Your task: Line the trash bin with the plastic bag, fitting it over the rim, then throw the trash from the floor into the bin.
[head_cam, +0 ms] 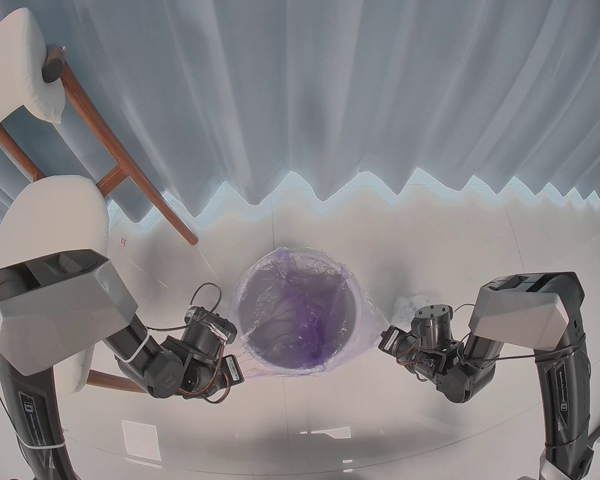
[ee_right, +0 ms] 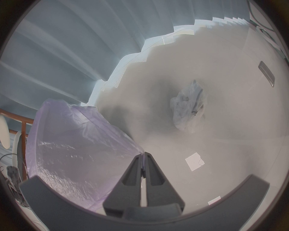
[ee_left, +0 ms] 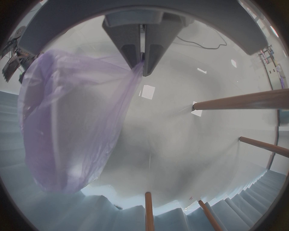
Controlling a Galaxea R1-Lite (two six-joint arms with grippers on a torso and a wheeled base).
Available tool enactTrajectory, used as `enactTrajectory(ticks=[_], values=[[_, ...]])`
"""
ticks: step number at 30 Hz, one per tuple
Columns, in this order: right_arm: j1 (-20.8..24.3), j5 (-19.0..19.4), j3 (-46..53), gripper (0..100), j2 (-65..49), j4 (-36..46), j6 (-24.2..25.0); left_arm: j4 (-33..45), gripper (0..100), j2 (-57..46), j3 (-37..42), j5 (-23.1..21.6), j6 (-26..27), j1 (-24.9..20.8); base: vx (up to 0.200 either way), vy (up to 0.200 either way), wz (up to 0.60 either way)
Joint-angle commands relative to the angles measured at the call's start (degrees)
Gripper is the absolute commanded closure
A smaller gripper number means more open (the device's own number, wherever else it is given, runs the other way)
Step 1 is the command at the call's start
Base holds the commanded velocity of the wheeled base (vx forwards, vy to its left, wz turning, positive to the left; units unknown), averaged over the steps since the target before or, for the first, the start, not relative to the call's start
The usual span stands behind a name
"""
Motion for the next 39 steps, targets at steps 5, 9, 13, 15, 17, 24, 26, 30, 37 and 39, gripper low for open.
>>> enactTrajectory(ticks=[5, 9, 13, 15, 17, 24, 26, 30, 37, 39], values=[[0.7, -0.09, -5.6, 100, 1.08, 4.46, -0.02, 3.39, 100, 1.75, -1.16, 0.94, -0.03, -0.18, 0.0, 0.0, 0.0], [1.05, -0.09, -5.34, 100, 1.08, 5.87, 0.07, 3.57, 100, 2.01, -1.07, 1.12, -0.2, -0.18, 0.0, 0.0, 0.0], [1.05, -0.09, -5.08, 100, 0.99, 5.87, 0.16, 3.48, 100, 1.75, -1.07, 1.12, -0.2, -0.27, 0.0, 0.0, 0.0], [1.05, -0.09, -4.99, 100, 0.73, 5.87, 0.16, 3.48, 0, 1.57, -1.07, 1.12, -0.12, -0.45, 0.0, 0.0, 0.0], [1.05, -0.09, -4.81, 0, 0.73, 5.87, 0.24, 3.39, 0, 1.49, -1.07, 1.2, -0.12, -0.54, 0.0, 0.0, 0.0], [1.22, -0.17, 0.81, 0, -5.25, 5.34, 5.08, 2.87, 0, -2.29, 0.6, 2.7, -0.73, -1.33, 0.0, 0.0, 0.0], [1.22, -0.17, 5.73, 0, -9.12, 5.17, 7.28, 2.87, 0, -6.6, 3.67, 2.79, -0.29, -1.33, 0.0, 0.0, 0.0], [0.87, -0.17, 11.53, 0, -15.0, 5.08, 7.36, 2.78, 0, -12.58, 8.42, 2.87, -0.12, -1.68, 0.0, 0.0, 0.0], [0.26, -0.17, 22.7, 0, -28.54, 4.9, 9.82, 2.87, 0, -32.26, 19.41, 2.61, 0.06, -3.0, 0.0, 0.0, 0.0], [0.87, -0.26, 24.54, 0, -32.41, 5.08, 11.58, 2.6, 0, -37.45, 21.52, 2.87, 0.15, -2.12, 0.0, 0.0, 0.0]])
